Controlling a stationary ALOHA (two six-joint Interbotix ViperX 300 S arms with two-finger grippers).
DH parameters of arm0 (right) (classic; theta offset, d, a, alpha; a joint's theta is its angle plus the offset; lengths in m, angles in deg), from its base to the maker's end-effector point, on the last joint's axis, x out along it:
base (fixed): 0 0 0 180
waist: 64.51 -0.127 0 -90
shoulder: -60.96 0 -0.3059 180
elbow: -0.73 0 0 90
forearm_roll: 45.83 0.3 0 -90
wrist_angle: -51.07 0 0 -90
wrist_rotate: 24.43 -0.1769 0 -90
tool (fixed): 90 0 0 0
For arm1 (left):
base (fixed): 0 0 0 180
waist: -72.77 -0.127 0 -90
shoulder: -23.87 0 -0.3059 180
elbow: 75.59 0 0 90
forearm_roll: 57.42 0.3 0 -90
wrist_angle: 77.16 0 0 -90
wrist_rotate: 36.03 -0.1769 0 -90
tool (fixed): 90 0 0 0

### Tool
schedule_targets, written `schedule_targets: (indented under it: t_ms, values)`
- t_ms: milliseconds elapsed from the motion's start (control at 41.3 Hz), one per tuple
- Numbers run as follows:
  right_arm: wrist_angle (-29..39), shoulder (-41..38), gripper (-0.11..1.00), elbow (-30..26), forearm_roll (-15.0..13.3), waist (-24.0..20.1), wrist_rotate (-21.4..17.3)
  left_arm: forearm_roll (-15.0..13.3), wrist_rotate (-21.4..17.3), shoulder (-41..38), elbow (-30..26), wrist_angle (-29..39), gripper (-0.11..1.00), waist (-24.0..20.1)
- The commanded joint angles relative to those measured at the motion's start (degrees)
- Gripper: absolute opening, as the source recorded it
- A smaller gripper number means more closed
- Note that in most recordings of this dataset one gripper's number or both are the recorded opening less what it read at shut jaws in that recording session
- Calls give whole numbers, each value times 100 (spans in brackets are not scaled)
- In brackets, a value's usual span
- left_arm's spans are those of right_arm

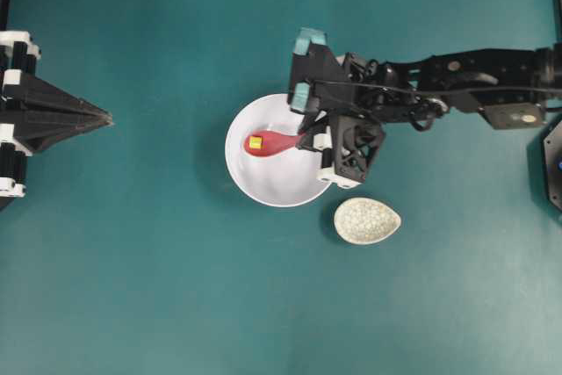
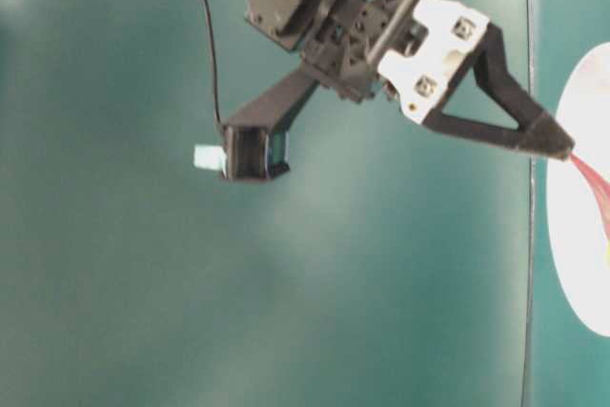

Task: Scoop the yellow hexagonal prism block from the bowl with a spoon using the right arm.
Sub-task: 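Raise the spoon with the yellow block out of the bowl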

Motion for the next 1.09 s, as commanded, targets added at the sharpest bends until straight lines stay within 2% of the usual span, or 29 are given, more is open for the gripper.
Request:
schedule_targets:
  t_ms: [0, 363, 1066]
  values:
    - [-167, 334, 25, 53, 0, -62, 9, 9, 9, -26, -167, -44, 1, 9]
    - [-220, 976, 25, 369, 9, -114, 0, 9, 9, -26, -167, -44, 1, 9]
    - [-185, 1907, 26, 413, 9, -114, 9, 9, 18, -26, -167, -53, 1, 9]
